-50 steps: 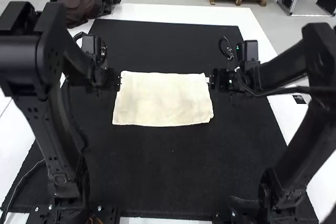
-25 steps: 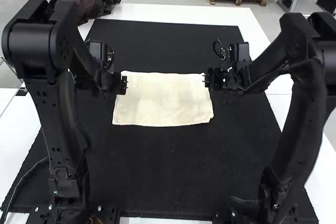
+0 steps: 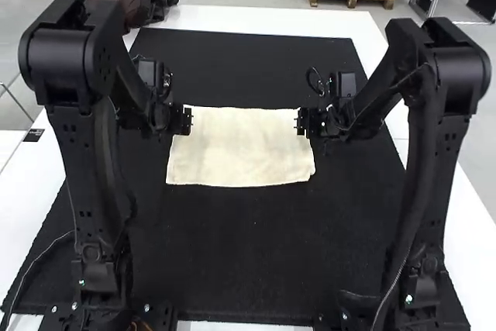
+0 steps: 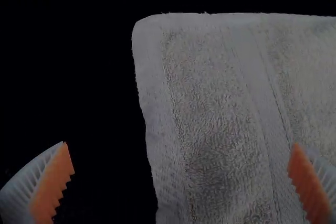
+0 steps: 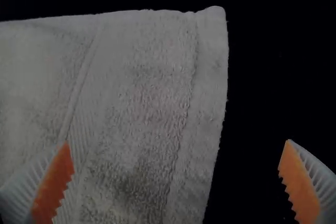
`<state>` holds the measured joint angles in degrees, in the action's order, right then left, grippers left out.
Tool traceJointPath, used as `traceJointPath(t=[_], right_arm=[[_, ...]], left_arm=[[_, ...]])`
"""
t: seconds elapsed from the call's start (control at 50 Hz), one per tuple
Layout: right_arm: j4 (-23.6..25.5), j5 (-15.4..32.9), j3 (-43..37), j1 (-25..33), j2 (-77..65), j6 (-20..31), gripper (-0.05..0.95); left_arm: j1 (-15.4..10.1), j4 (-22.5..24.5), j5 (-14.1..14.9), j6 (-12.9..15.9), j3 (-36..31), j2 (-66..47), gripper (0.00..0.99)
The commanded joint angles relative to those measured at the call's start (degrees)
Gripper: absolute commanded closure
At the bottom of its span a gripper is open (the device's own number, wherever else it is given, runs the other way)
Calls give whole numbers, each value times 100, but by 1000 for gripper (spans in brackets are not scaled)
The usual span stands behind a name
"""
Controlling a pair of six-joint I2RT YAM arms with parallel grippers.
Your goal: Fold the towel.
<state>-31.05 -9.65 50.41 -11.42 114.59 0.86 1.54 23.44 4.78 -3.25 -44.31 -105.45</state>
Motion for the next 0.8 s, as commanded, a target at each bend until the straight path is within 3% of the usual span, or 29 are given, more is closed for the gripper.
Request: traceJointPath(t=[0.0, 0.78], right_arm=[[-59, 51, 285, -71, 161, 63, -3], [-24, 42, 1217, -62, 1083, 195, -3]], left_arm=[[-40, 108, 59, -115, -209, -90, 39], [-40, 275, 41, -89, -657, -846, 39]])
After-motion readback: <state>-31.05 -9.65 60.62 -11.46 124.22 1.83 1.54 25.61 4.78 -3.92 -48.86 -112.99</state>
